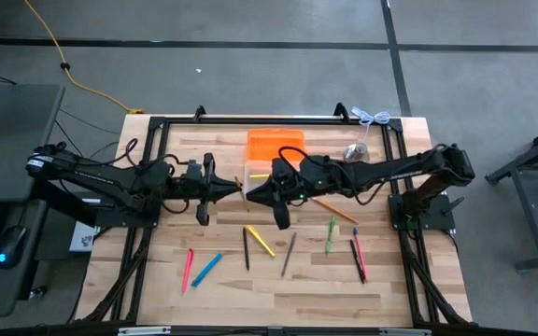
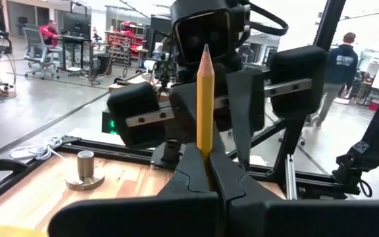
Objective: Pick & place school supplies into a supply box
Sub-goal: Put the yellow pencil into the orange supply box
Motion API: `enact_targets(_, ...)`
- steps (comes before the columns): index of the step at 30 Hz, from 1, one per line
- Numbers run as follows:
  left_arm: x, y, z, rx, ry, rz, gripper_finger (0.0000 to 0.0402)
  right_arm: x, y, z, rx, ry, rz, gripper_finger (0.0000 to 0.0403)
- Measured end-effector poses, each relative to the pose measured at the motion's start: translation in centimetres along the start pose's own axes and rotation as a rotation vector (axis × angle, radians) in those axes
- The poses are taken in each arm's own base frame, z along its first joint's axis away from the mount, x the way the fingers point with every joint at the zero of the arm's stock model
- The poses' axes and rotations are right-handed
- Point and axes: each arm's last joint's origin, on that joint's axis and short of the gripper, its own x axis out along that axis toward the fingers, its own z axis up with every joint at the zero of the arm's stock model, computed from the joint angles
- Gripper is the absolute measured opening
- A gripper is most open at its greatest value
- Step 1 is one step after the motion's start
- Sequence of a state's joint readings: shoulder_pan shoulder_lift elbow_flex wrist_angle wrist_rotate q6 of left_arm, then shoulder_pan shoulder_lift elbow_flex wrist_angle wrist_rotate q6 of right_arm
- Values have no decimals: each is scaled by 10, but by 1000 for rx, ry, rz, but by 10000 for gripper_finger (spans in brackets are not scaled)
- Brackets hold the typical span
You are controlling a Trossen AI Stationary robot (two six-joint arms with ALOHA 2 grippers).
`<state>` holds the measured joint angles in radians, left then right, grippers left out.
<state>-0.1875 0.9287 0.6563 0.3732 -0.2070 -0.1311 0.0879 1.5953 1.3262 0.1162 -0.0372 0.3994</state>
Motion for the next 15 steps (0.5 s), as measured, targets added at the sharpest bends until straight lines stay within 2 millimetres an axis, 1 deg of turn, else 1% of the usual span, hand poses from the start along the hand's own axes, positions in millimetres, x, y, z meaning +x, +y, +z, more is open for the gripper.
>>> enact_targets(5, -1, 0, 1, 5, 1, 0, 10, -5, -1, -1, -4, 47, -6, 45)
enact_targets(9, -1, 3, 0, 11, 11, 13, 10, -13, -2, -6, 7, 148, -36, 60)
enact_targets(15, 1, 14, -1, 11, 33, 30, 10, -36, -2, -14, 80, 337, -126, 60)
